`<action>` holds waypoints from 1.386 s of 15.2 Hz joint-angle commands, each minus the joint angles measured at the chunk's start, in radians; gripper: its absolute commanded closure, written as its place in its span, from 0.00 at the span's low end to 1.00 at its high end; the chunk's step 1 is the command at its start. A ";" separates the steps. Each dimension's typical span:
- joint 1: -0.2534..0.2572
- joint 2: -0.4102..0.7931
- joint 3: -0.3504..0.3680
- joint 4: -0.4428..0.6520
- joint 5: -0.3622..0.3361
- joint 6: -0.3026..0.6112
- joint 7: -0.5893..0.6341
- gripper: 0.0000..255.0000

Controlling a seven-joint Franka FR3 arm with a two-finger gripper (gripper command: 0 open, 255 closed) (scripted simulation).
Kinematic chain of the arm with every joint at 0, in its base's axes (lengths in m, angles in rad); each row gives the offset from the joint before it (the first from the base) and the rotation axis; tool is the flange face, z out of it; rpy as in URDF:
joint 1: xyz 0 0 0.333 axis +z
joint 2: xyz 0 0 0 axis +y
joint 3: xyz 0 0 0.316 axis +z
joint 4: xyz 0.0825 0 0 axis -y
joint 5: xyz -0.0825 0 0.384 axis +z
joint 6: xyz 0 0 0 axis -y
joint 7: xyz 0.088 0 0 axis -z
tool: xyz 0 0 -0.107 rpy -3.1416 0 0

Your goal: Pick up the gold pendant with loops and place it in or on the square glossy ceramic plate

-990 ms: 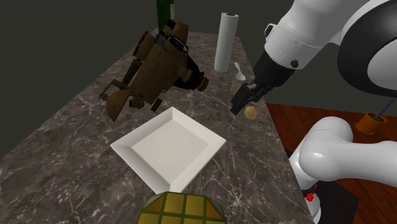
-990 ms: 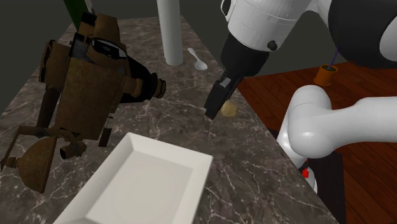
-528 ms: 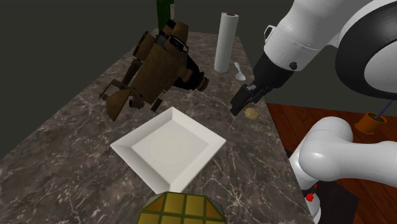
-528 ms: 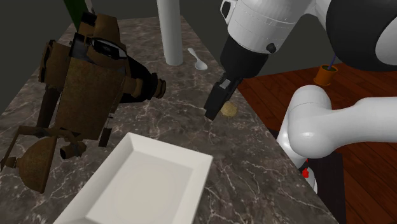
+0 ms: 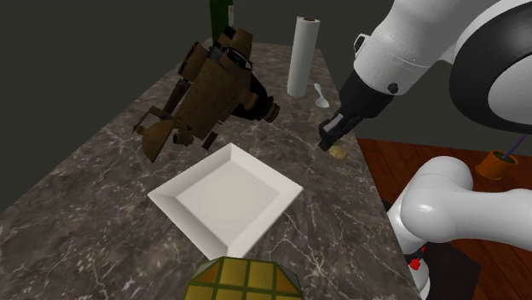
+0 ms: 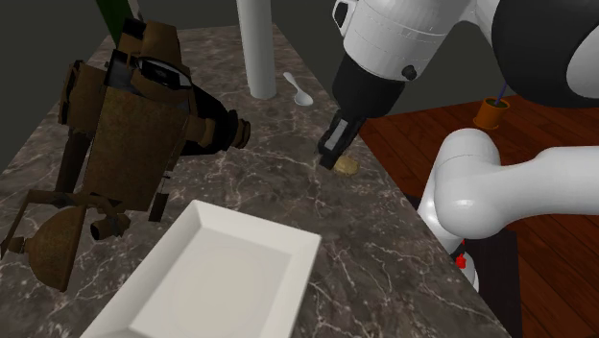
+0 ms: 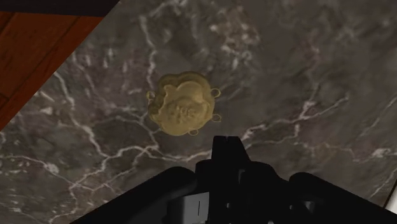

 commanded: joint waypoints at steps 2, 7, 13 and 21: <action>0.000 0.000 0.000 0.000 0.000 0.000 0.000 1.00; 0.135 0.280 -0.166 0.183 -0.126 -0.253 -0.373 0.00; 0.143 0.245 -0.156 0.083 -0.114 -0.189 -0.377 0.00; 0.145 0.236 -0.153 0.058 -0.110 -0.173 -0.378 0.00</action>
